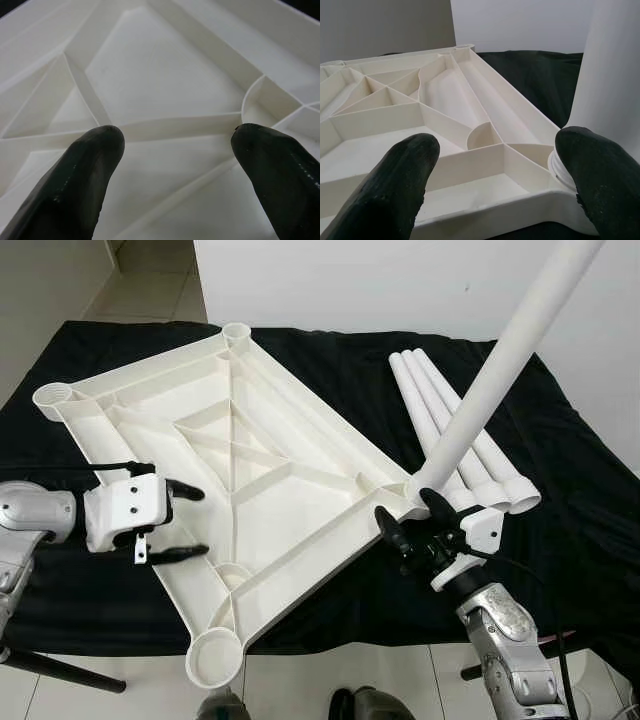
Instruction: Building children table
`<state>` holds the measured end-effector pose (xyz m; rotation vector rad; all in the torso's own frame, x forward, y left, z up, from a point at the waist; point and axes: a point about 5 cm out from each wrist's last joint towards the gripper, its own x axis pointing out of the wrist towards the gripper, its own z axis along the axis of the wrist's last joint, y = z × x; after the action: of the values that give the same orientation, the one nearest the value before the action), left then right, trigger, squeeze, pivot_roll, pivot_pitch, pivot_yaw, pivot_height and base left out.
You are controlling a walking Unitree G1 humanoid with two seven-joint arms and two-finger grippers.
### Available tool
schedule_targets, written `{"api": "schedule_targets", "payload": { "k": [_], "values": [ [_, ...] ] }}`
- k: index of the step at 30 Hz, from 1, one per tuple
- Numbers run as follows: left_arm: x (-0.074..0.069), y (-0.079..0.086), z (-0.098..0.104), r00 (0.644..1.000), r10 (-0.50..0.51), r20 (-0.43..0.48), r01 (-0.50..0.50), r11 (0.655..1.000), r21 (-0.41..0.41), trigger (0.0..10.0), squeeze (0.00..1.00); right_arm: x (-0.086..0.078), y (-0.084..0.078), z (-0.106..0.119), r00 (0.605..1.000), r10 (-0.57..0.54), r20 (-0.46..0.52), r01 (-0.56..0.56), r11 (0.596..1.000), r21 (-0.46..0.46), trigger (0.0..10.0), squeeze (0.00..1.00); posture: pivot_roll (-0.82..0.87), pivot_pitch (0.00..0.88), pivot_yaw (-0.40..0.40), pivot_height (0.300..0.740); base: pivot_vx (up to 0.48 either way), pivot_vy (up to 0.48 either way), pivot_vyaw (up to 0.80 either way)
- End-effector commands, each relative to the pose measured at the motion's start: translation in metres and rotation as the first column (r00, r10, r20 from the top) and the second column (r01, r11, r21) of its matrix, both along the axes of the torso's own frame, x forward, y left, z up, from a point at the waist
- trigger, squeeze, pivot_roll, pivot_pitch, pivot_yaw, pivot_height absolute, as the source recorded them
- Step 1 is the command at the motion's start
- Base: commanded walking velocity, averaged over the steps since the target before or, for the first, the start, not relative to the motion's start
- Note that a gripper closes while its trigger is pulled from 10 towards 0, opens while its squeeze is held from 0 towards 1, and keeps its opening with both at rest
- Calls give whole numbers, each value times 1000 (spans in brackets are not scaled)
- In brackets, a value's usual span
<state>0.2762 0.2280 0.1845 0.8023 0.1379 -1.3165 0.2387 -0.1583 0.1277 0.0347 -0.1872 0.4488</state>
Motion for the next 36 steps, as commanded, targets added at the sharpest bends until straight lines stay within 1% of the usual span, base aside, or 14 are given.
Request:
{"api": "schedule_targets", "payload": {
  "k": [1,6,8,10,12,13,14,15,16,17,18,26,29,36],
  "values": [
    [-4,-2,9,1000,-29,-11,28,996,-79,10000,0,-2,-1,-5,1000,4,-23,-5,1000,-15,10000,0,110,81,-24,740,0,0,0],
    [-12,-6,8,997,-66,-28,62,990,-127,10000,0,-2,0,-6,999,4,-33,-4,1000,-2,10000,0,123,76,-34,740,0,0,0],
    [-13,-12,-4,997,-80,-13,79,993,-91,10000,0,0,1,-6,999,4,-37,-4,1000,9,10000,0,122,67,-43,740,0,0,0],
    [-13,-15,-10,996,-90,-11,89,994,-69,10000,0,1,3,-6,999,12,-37,-12,1000,10,10000,0,122,63,-47,740,0,0,0],
    [-13,-15,-10,996,-90,-11,89,994,-69,10000,0,1,3,-6,999,12,-37,-12,1000,10,10000,0,122,63,-47,740,0,0,0],
    [-13,-17,-16,995,-97,-9,97,994,-43,10000,0,1,3,-6,999,20,-36,-19,1000,8,10000,0,121,60,-50,740,0,0,0],
    [-11,-17,-24,994,-105,0,105,994,23,10000,0,2,2,-6,999,21,-35,-21,1000,4,10000,0,124,56,-54,740,0,0,0],
    [-11,-17,-24,994,-105,0,105,994,23,10000,0,2,2,-6,999,21,-35,-21,1000,4,10000,0,124,56,-54,740,0,0,0],
    [-9,-16,-31,994,-109,1,109,991,75,10000,0,3,1,-5,999,21,-35,-20,1000,2,10000,0,125,52,-58,740,0,0,0],
    [-9,-16,-31,994,-109,1,109,991,75,10000,0,3,1,-5,999,21,-35,-20,1000,2,10000,0,125,52,-58,740,0,0,0],
    [-7,-15,-35,994,-114,-3,113,987,113,10000,0,3,2,-5,999,22,-35,-22,1000,1,10000,0,122,49,-58,740,0,0,0],
    [-5,-10,-37,994,-113,-6,112,982,152,10000,0,1,3,-8,999,27,-43,-27,1000,4,10000,0,120,39,-56,740,0,0,0],
    [-5,-8,-42,994,-109,-21,111,980,164,10000,0,2,5,-8,999,30,-44,-30,1000,5,10000,0,118,29,-54,740,0,0,0],
    [-3,-9,-49,994,-100,-52,107,982,153,10000,0,2,6,-8,998,39,-43,-39,999,-1,10000,0,112,23,-52,740,0,0,0]
  ]
}}
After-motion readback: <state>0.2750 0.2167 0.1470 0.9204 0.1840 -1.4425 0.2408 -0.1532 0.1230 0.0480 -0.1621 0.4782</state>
